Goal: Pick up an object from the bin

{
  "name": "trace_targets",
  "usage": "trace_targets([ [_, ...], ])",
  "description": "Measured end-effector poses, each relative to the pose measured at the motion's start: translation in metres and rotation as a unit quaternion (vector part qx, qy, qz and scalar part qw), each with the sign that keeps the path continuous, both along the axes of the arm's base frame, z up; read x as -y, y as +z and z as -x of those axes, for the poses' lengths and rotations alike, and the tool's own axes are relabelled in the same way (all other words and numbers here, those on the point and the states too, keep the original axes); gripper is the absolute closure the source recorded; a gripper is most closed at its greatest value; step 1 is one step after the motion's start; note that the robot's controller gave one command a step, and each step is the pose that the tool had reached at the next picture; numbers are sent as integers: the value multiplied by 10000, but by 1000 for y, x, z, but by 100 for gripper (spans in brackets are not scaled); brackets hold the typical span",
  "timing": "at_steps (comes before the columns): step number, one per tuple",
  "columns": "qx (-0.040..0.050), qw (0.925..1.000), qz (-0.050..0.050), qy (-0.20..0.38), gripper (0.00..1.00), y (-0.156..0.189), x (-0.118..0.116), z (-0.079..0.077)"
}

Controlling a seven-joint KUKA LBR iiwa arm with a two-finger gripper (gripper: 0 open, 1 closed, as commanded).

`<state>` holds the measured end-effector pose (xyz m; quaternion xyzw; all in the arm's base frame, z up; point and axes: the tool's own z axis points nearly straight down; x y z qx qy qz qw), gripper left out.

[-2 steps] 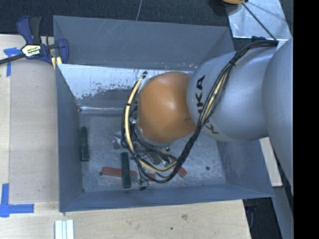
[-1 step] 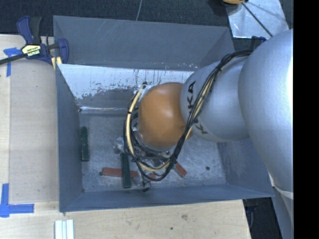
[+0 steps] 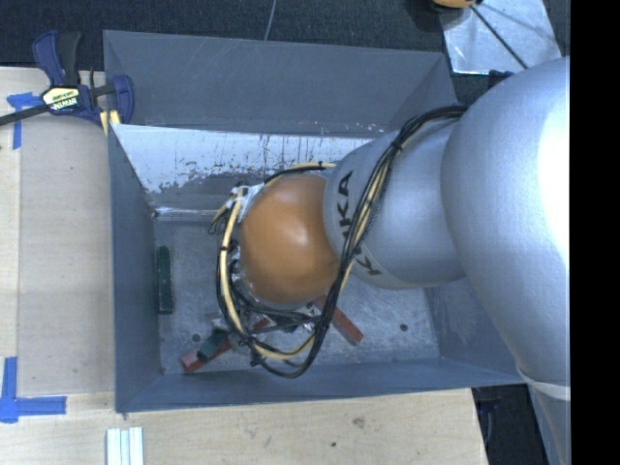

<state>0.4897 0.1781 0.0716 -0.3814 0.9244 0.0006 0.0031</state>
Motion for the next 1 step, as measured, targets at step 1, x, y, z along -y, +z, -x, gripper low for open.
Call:
trace_targets([
  [1, -1, 10000, 0, -6, 100, 0, 0, 0],
])
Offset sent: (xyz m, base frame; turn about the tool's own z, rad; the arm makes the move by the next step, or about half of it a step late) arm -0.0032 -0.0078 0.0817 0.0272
